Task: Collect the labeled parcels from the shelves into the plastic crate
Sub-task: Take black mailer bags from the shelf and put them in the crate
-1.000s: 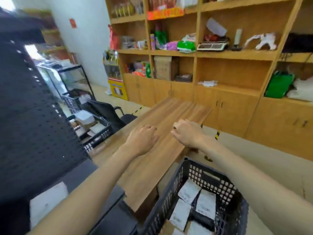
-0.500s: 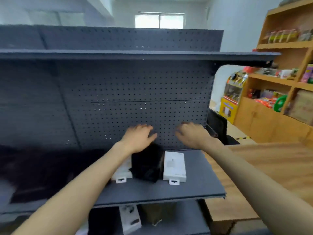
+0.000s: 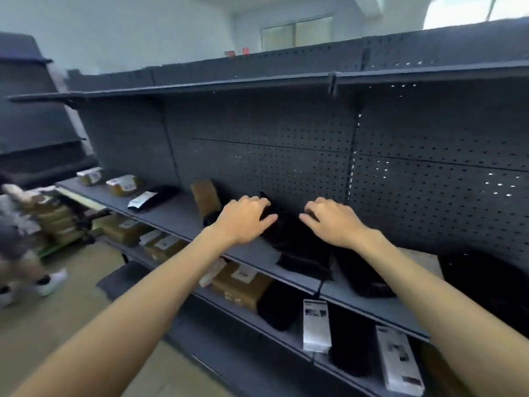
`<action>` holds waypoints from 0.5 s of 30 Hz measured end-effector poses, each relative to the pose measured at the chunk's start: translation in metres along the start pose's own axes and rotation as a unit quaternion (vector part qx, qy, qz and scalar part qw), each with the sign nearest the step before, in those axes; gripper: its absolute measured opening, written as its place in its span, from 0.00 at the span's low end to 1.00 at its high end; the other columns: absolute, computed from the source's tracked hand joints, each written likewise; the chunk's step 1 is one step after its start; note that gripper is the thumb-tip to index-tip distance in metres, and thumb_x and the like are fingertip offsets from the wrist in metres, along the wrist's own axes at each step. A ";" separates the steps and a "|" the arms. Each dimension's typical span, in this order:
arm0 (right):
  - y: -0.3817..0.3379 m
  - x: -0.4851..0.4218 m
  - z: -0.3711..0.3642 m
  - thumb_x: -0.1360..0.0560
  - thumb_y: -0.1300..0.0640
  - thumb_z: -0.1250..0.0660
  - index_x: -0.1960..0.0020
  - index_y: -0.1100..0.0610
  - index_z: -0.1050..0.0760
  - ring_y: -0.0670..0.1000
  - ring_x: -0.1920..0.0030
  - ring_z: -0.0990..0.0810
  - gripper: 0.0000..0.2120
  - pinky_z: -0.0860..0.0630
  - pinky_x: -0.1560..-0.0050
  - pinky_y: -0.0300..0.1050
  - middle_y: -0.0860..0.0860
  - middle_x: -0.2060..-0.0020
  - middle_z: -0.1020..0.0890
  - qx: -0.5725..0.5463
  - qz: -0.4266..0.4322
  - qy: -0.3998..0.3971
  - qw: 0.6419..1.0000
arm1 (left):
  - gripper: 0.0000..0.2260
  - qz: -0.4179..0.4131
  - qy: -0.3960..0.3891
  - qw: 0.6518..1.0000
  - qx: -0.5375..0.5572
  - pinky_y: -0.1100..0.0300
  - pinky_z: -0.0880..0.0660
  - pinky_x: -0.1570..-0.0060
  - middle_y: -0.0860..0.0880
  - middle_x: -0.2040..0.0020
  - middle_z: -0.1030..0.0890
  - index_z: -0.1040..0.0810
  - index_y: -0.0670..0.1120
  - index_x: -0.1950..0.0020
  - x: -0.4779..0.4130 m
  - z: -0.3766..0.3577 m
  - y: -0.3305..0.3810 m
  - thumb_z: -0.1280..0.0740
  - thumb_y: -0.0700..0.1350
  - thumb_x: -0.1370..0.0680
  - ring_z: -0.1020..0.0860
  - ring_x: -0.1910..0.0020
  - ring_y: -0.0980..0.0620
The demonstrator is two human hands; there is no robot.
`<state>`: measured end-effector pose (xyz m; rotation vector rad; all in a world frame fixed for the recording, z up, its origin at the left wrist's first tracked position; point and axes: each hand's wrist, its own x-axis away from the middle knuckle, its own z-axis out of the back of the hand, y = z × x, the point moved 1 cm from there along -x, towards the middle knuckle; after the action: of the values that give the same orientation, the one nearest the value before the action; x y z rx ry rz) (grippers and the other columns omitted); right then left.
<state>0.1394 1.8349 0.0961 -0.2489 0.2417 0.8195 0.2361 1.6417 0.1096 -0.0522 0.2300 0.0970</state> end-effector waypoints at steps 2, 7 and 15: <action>-0.043 -0.029 -0.012 0.17 0.43 0.45 0.38 0.54 0.26 0.58 0.42 0.23 0.18 0.27 0.45 0.53 0.54 0.41 0.24 -0.006 0.026 -0.012 1.000 | 0.24 0.030 -0.011 0.999 -0.007 0.49 0.29 0.40 0.47 0.31 0.24 0.29 0.48 0.26 0.018 0.003 -0.044 0.44 0.60 0.16 0.26 0.33 0.44; -0.127 -0.093 -0.037 0.17 0.44 0.45 0.39 0.56 0.25 0.59 0.42 0.23 0.19 0.26 0.45 0.56 0.55 0.42 0.23 -0.016 0.080 -0.008 0.997 | 0.23 0.093 0.000 0.996 0.002 0.48 0.28 0.39 0.46 0.32 0.23 0.28 0.48 0.28 0.046 0.003 -0.136 0.44 0.60 0.16 0.26 0.34 0.43; -0.197 -0.183 -0.090 0.17 0.44 0.45 0.41 0.56 0.25 0.60 0.43 0.23 0.18 0.26 0.45 0.56 0.56 0.42 0.23 -0.003 0.125 -0.023 0.992 | 0.23 0.138 -0.001 0.990 0.013 0.48 0.29 0.36 0.46 0.30 0.24 0.30 0.48 0.26 0.037 -0.025 -0.240 0.44 0.60 0.16 0.27 0.31 0.45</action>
<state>0.1548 1.5523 0.0918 -0.2064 0.2301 1.0724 0.2905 1.4053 0.0864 0.0058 0.2350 0.3690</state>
